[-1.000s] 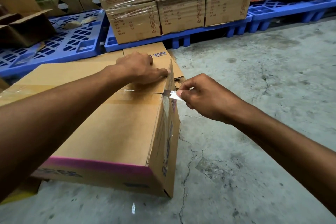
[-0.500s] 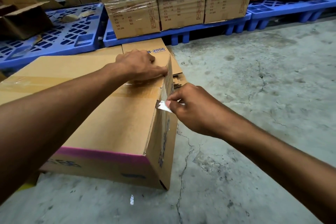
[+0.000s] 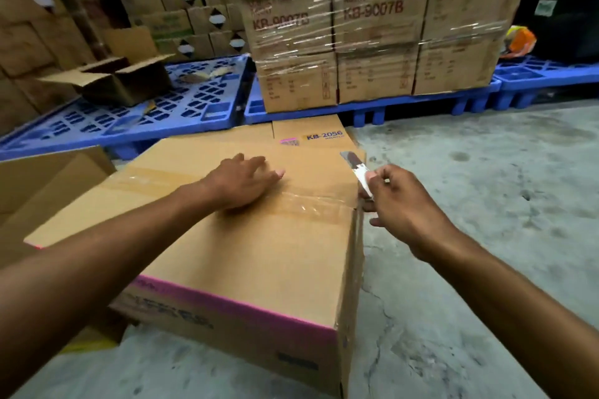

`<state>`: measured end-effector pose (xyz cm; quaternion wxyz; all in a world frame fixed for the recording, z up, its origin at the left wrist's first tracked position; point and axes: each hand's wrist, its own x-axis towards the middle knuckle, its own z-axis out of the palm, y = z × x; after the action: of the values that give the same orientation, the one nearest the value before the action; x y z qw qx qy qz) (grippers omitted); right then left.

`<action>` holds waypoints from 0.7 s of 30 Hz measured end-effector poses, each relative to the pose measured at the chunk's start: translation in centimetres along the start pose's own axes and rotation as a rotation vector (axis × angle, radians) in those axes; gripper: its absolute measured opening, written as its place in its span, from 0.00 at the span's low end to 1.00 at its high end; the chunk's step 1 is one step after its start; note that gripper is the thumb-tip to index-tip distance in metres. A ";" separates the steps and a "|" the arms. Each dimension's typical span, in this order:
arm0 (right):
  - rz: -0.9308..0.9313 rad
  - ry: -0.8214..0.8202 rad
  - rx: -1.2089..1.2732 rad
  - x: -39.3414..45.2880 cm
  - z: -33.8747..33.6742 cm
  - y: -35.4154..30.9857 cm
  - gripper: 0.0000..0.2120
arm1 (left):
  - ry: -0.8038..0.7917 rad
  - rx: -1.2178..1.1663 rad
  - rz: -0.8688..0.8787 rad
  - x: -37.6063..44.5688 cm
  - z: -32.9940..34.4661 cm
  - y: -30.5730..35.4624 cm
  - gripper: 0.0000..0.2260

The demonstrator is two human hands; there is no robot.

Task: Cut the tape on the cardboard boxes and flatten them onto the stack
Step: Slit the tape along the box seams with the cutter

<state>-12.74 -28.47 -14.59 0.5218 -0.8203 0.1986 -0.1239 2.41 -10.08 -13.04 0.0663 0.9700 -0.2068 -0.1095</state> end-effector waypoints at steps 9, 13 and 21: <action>-0.192 -0.015 -0.552 9.8 5.1 -3.7 0.15 | 0.207 -0.011 -0.434 -5.1 1.5 -14.4 0.35; -0.164 -0.093 -0.655 12.7 6.9 -3.9 0.13 | 0.320 -0.201 -0.521 -8.3 2.8 -15.4 0.33; 0.132 -0.095 -0.626 9.6 3.2 -5.7 0.13 | 0.613 -0.566 -0.364 -7.1 2.9 -15.2 0.20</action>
<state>-1.75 -28.13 -10.86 0.2595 -0.9313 0.2552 0.0155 1.28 6.37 -17.20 0.3666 0.9219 0.0342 0.1204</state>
